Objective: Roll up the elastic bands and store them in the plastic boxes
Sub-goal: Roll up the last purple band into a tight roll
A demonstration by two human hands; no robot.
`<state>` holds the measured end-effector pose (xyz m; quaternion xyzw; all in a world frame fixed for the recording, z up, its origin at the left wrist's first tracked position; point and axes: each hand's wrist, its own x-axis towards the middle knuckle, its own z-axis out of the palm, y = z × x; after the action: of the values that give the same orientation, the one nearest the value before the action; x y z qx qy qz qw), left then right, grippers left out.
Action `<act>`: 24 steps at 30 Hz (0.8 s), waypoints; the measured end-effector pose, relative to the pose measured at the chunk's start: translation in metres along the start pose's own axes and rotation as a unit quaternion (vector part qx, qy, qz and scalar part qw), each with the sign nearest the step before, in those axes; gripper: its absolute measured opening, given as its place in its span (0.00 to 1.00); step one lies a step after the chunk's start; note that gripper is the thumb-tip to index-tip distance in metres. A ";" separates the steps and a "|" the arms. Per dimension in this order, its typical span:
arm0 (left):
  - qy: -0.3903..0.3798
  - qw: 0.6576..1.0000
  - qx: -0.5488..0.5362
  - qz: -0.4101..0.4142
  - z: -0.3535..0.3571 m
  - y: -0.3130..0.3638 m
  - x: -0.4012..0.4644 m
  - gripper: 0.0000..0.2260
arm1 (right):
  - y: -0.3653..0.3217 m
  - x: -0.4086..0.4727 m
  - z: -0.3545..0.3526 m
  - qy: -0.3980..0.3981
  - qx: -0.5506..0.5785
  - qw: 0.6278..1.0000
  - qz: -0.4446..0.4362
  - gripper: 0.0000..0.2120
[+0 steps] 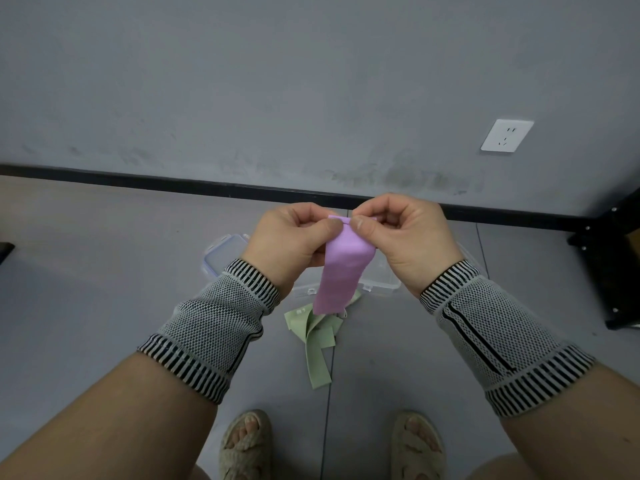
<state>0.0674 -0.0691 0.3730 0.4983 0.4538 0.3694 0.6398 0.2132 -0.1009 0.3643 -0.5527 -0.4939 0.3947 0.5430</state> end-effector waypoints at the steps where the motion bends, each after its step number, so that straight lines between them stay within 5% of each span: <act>1: -0.002 1.000 -0.001 -0.001 0.000 0.000 0.000 0.05 | 0.000 0.000 0.000 -0.002 -0.005 1.000 -0.004 0.10; 9: 0.001 0.998 0.054 0.039 -0.002 0.000 -0.001 0.04 | 0.000 -0.002 0.000 -0.004 -0.017 1.000 -0.014 0.10; 15: -0.012 0.980 0.123 0.157 -0.008 0.000 -0.003 0.07 | -0.003 -0.004 -0.004 -0.040 0.070 0.996 0.027 0.09; 24: -0.050 0.979 0.100 0.172 -0.014 -0.002 -0.004 0.07 | -0.008 -0.009 -0.004 -0.046 -0.026 0.995 -0.080 0.12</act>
<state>0.0534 -0.0686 0.3709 0.6484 0.3630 0.4011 0.5357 0.2147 -0.1109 0.3719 -0.5065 -0.5713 0.3618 0.5350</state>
